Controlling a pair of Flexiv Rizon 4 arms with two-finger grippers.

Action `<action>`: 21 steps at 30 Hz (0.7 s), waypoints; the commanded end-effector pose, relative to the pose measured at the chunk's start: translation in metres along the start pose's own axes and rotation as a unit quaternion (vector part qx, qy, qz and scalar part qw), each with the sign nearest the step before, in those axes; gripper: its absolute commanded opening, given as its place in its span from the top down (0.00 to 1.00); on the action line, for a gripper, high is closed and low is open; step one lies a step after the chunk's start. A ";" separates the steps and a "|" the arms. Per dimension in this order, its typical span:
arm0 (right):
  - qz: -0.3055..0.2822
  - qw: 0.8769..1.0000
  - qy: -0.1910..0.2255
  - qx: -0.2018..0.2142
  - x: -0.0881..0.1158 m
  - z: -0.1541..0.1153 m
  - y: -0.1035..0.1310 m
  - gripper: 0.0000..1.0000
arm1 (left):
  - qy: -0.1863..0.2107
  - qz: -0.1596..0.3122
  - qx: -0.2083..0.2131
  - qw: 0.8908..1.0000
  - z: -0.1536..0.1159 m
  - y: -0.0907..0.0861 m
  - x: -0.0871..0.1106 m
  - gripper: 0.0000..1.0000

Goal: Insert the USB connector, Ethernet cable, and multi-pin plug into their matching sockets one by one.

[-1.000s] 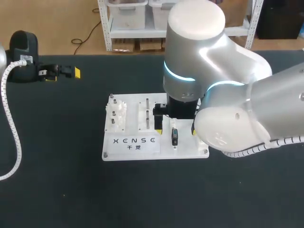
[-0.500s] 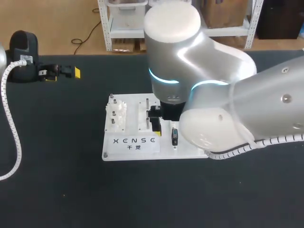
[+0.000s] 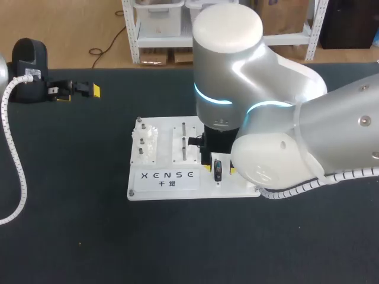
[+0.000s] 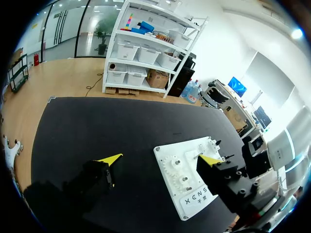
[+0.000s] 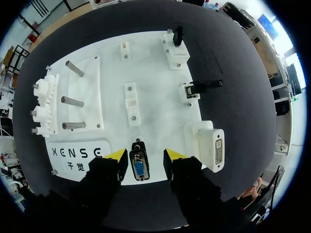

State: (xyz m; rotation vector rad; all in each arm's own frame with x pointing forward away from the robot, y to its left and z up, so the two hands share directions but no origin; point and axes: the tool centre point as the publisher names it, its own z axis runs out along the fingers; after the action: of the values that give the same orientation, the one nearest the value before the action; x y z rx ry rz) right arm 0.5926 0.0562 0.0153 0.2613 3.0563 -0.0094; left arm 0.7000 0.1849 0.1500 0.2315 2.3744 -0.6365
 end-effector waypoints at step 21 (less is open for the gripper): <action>0.022 1.000 0.014 -0.012 0.001 0.005 0.001 0.82 | 0.000 0.000 0.000 1.000 0.000 0.000 0.000 0.00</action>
State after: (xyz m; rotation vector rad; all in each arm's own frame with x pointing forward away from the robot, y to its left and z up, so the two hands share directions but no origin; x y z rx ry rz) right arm 0.5896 0.0596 0.0130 0.3283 3.0704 0.0356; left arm 0.7000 0.1849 0.1500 0.2315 2.3744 -0.6365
